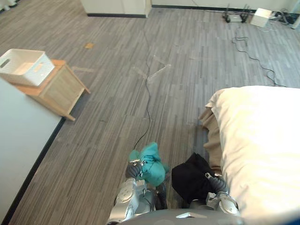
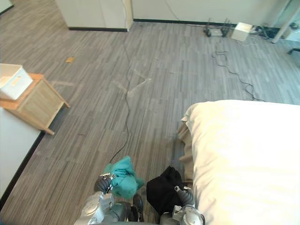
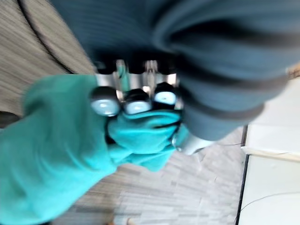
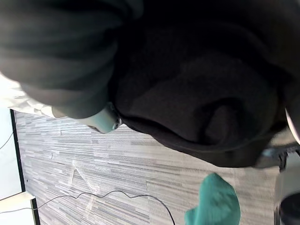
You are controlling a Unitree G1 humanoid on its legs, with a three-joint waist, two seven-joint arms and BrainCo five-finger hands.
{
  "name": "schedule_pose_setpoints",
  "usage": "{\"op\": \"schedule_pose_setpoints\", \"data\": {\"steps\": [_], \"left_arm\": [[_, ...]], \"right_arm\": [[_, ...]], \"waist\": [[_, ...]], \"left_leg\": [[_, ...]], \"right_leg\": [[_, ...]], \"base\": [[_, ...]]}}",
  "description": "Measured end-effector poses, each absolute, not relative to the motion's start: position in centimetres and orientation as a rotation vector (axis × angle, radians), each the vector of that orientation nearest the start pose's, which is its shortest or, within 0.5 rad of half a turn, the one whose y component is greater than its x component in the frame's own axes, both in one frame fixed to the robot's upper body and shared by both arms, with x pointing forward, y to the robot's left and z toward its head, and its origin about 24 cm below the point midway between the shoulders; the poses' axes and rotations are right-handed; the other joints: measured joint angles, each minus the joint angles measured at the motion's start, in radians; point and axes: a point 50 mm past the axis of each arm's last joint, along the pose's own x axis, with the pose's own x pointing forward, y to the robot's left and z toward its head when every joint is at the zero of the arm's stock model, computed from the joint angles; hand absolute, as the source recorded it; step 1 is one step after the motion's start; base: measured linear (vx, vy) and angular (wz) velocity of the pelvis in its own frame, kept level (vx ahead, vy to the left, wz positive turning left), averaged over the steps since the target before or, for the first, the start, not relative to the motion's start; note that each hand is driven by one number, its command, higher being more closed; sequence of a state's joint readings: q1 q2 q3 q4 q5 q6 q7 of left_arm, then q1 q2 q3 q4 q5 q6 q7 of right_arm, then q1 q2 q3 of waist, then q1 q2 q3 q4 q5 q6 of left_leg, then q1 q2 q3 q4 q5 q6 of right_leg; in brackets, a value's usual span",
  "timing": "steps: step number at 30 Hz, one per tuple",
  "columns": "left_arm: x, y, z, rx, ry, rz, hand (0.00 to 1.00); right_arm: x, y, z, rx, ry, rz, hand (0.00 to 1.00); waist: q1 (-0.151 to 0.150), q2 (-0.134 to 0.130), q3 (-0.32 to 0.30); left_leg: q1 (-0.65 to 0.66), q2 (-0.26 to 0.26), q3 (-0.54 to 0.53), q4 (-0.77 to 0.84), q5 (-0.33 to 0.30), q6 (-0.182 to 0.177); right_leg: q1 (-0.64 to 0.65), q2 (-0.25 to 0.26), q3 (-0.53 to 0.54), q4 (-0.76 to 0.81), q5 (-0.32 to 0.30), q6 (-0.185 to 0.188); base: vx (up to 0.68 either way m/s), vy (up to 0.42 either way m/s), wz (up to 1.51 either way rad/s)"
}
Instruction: Tidy the bed and pick cloth on bed and put in laundry
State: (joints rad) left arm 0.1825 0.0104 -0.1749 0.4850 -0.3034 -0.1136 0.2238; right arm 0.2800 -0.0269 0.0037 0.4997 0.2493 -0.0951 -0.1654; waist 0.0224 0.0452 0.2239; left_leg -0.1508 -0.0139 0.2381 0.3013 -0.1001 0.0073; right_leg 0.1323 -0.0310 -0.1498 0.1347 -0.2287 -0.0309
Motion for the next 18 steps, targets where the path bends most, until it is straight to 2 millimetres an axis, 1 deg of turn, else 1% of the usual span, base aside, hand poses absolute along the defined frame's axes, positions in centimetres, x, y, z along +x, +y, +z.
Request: {"op": "schedule_pose_setpoints", "data": {"steps": [1, 2, 3, 4, 5, 6, 7, 8, 9, 10, 11, 12, 13, 14, 15, 16, 17, 18], "left_arm": [[16.7, 13.8, -9.3, -0.201, 0.587, 0.218, 1.00], [16.9, 14.3, -9.2, -0.200, 0.579, 0.240, 1.00], [17.0, 14.5, -9.2, -0.198, 0.575, 0.245, 1.00], [17.2, 14.6, -9.1, -0.193, 0.570, 0.249, 1.00], [17.2, 14.6, -9.1, -0.191, 0.569, 0.248, 1.00], [17.3, 14.7, -9.0, -0.190, 0.565, 0.247, 1.00], [17.1, 14.7, -9.1, -0.189, 0.570, 0.248, 1.00], [16.3, 14.8, -9.6, -0.188, 0.597, 0.255, 1.00], [15.9, 14.8, -9.8, -0.188, 0.611, 0.257, 1.00], [15.6, 14.7, -9.9, -0.191, 0.619, 0.256, 1.00], [15.7, 14.6, -9.9, -0.195, 0.616, 0.247, 1.00], [15.6, 14.5, -9.9, -0.197, 0.618, 0.242, 1.00], [15.4, 14.5, -10.0, -0.197, 0.624, 0.241, 1.00], [15.2, 14.6, -10.1, -0.195, 0.630, 0.241, 1.00], [14.8, 14.7, -10.2, -0.185, 0.640, 0.238, 1.00], [14.4, 15.1, -10.4, -0.157, 0.655, 0.225, 1.00], [14.0, 15.1, -10.6, -0.148, 0.671, 0.217, 1.00], [14.0, 15.4, -10.6, -0.138, 0.673, 0.217, 1.00]], "right_arm": [[13.1, -18.3, -10.8, 0.163, 0.669, -0.356, 1.00], [13.2, -18.6, -10.6, 0.160, 0.660, -0.369, 1.00], [13.4, -18.7, -10.5, 0.154, 0.653, -0.371, 1.00], [13.6, -18.7, -10.5, 0.137, 0.648, -0.363, 1.00], [13.6, -18.8, -10.5, 0.128, 0.648, -0.360, 1.00], [14.0, -18.6, -10.4, 0.132, 0.643, -0.353, 1.00], [14.1, -18.5, -10.5, 0.132, 0.648, -0.351, 1.00], [14.0, -18.5, -10.6, 0.130, 0.653, -0.350, 1.00], [14.0, -18.5, -10.6, 0.115, 0.652, -0.339, 1.00], [14.0, -18.4, -10.5, 0.103, 0.650, -0.329, 1.00], [14.0, -18.4, -10.6, 0.100, 0.651, -0.325, 1.00], [13.9, -18.5, -10.7, 0.099, 0.657, -0.325, 1.00], [13.7, -18.4, -10.9, 0.101, 0.669, -0.321, 1.00], [13.5, -18.3, -11.0, 0.102, 0.678, -0.318, 1.00], [13.2, -18.3, -11.1, 0.103, 0.687, -0.317, 1.00], [12.6, -18.2, -11.3, 0.084, 0.705, -0.303, 1.00], [12.2, -18.2, -11.4, 0.071, 0.714, -0.299, 1.00], [12.0, -18.3, -11.5, 0.071, 0.718, -0.302, 1.00]], "waist": [[0.000, 0.006, -0.002], [0.010, 0.007, 0.000], [0.019, 0.008, 0.000], [0.034, 0.013, 0.005], [0.040, 0.010, 0.010], [0.051, -0.002, 0.019], [0.052, 0.000, 0.022], [0.048, 0.001, 0.022], [0.049, -0.012, 0.014], [0.049, -0.017, 0.011], [0.051, -0.019, 0.011], [0.048, -0.019, 0.010], [0.049, -0.018, 0.009], [0.049, -0.020, 0.008], [0.046, -0.025, 0.005], [0.033, -0.034, -0.002], [0.017, -0.038, -0.009], [0.002, -0.038, -0.011]], "left_leg": [[0.015, -0.004, 0.002, -0.043, -0.004, 0.009], [0.030, -0.023, 0.004, -0.120, 0.030, 0.046], [0.029, -0.027, 0.004, -0.136, 0.039, 0.051], [0.020, -0.032, 0.006, -0.135, 0.046, 0.049], [-0.001, -0.033, 0.006, -0.103, 0.045, 0.048], [-0.052, -0.028, 0.019, -0.035, 0.001, 0.023], [-0.066, -0.011, 0.023, -0.042, 0.004, 0.017], [-0.061, 0.001, 0.033, -0.047, 0.010, 0.055], [-0.037, -0.022, 0.033, -0.070, 0.001, 0.067], [-0.023, -0.036, 0.032, -0.090, -0.006, 0.078], [-0.004, -0.047, 0.032, -0.111, -0.011, 0.086], [0.031, -0.060, 0.031, -0.143, -0.022, 0.088], [0.066, -0.066, 0.028, -0.164, -0.032, 0.092], [0.092, -0.070, 0.025, -0.177, -0.041, 0.092], [0.133, -0.080, 0.022, -0.193, -0.056, 0.095], [0.183, -0.098, -0.003, -0.190, -0.079, 0.109], [0.211, -0.102, -0.024, -0.185, -0.092, 0.113], [0.238, -0.102, -0.054, -0.189, -0.099, 0.116]], "right_leg": [[-0.003, 0.002, -0.002, 0.000, -0.002, 0.003], [-0.015, -0.004, -0.002, -0.011, 0.001, 0.009], [-0.015, -0.004, -0.002, -0.021, 0.008, 0.010], [-0.010, -0.008, 0.001, -0.054, 0.023, 0.011], [-0.004, -0.010, 0.000, -0.071, 0.034, 0.012], [0.003, -0.022, -0.006, -0.089, 0.042, 0.012], [0.012, -0.023, -0.008, -0.091, 0.039, 0.016], [0.042, -0.024, -0.008, -0.099, 0.024, 0.035], [0.051, -0.043, -0.006, -0.101, 0.024, 0.045], [0.048, -0.054, -0.006, -0.088, 0.023, 0.057], [0.035, -0.067, -0.004, -0.040, 0.006, 0.084], [-0.006, -0.085, -0.001, 0.084, -0.020, 0.125], [-0.044, -0.099, -0.001, 0.204, -0.029, 0.140], [-0.079, -0.111, -0.001, 0.307, -0.028, 0.144], [-0.135, -0.136, -0.005, 0.475, -0.007, 0.167], [-0.217, -0.195, -0.042, 0.720, 0.025, 0.172], [-0.253, -0.227, -0.079, 0.823, 0.020, 0.156], [-0.288, -0.242, -0.114, 0.887, 0.004, 0.131]], "base": [[0.00, -0.001, 0.18], [0.01, -0.001, 0.14], [0.06, 0.007, 0.07], [0.06, 0.008, 0.07], [0.11, 0.015, 0.11], [0.07, 0.008, 0.06], [0.12, 0.024, -0.01], [0.18, 0.066, -0.08], [0.27, 0.108, 0.04], [0.34, 0.136, 0.11], [0.33, 0.144, 0.14], [0.28, 0.131, 0.05], [0.23, 0.119, -0.03], [0.25, 0.115, -0.07], [0.43, 0.127, 0.15], [0.46, 0.098, 0.41], [0.51, 0.045, 0.61], [0.36, -0.006, 0.68]]}}
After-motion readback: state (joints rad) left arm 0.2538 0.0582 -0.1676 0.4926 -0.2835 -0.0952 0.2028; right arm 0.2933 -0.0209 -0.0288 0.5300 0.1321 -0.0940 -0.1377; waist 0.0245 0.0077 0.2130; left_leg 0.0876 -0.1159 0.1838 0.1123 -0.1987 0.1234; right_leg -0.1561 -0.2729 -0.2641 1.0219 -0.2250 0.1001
